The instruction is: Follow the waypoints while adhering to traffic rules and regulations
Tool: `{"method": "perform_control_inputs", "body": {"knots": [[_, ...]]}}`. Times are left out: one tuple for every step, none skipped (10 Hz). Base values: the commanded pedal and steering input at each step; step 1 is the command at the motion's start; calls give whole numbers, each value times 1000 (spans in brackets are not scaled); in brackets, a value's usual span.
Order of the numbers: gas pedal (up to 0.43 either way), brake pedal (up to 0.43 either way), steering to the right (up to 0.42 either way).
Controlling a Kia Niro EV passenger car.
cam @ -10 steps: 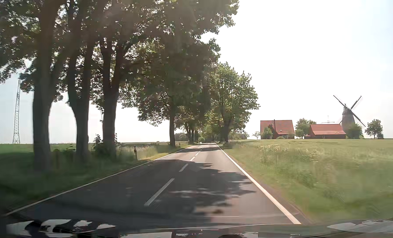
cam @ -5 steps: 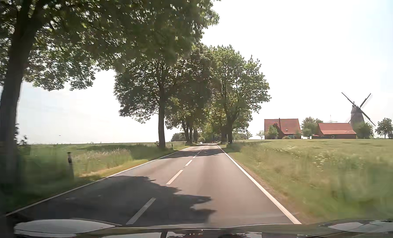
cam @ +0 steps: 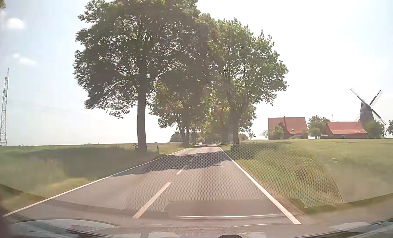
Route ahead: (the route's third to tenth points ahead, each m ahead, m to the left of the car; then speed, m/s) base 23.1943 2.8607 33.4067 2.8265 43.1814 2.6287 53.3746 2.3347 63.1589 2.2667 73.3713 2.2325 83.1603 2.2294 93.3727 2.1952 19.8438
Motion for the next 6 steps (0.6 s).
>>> {"method": "perform_control_inputs", "body": {"knots": [[370, 0, 0], [370, 0, 0], [370, 0, 0], [370, 0, 0], [370, 0, 0], [370, 0, 0]]}}
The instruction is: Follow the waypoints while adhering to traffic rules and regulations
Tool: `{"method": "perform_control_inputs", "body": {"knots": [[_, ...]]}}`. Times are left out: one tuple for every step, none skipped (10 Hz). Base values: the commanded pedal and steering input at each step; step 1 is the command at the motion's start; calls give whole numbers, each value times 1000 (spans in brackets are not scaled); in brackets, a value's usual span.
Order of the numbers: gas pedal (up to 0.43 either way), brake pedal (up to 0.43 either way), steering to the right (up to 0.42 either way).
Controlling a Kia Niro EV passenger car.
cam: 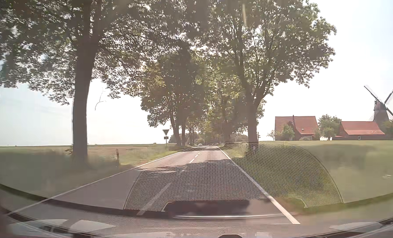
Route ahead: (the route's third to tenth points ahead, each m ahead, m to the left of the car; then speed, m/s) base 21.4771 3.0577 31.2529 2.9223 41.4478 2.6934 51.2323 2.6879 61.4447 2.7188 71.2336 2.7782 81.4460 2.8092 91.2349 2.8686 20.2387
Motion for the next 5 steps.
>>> {"method": "perform_control_inputs", "body": {"knots": [[331, 0, 0], [319, 0, 0], [311, 0, 0], [311, 0, 1], [311, 0, 1]]}}
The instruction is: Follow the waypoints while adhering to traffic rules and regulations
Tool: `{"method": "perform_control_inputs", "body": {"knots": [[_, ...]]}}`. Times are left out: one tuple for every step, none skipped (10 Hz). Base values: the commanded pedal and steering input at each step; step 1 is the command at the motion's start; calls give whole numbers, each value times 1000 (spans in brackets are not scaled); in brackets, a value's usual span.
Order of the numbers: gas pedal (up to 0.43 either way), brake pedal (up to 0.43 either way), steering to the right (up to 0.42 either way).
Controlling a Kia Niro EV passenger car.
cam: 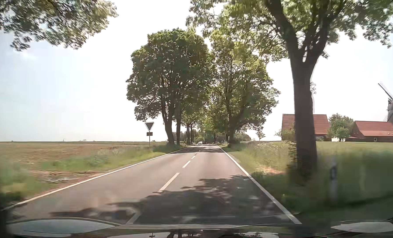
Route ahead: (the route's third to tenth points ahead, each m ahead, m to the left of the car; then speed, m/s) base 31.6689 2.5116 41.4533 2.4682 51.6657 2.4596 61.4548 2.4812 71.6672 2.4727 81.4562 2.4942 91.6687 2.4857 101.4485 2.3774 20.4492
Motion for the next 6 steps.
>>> {"method": "perform_control_inputs", "body": {"knots": [[311, 0, 1], [299, 0, 1], [299, 0, 1], [280, 0, 2], [268, 0, 3], [260, 0, 3]]}}
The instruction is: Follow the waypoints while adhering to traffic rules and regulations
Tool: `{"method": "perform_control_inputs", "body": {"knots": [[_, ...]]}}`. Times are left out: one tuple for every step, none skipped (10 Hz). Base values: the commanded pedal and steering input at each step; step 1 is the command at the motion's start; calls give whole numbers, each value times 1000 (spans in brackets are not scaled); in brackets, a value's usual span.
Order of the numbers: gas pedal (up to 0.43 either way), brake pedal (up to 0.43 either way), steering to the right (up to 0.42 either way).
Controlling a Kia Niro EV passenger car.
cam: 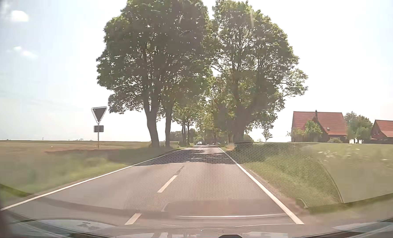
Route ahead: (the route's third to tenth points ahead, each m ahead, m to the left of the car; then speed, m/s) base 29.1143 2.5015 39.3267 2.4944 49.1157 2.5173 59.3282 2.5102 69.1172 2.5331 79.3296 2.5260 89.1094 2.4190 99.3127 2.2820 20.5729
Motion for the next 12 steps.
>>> {"method": "perform_control_inputs", "body": {"knots": [[248, 0, 2], [240, 0, 3], [220, 0, 3], [220, 0, 2], [220, 0, 1], [220, 0, 1], [220, 0, 1], [220, 0, 0], [220, 0, 0], [220, 0, 0], [209, 0, 0], [209, 0, 0]]}}
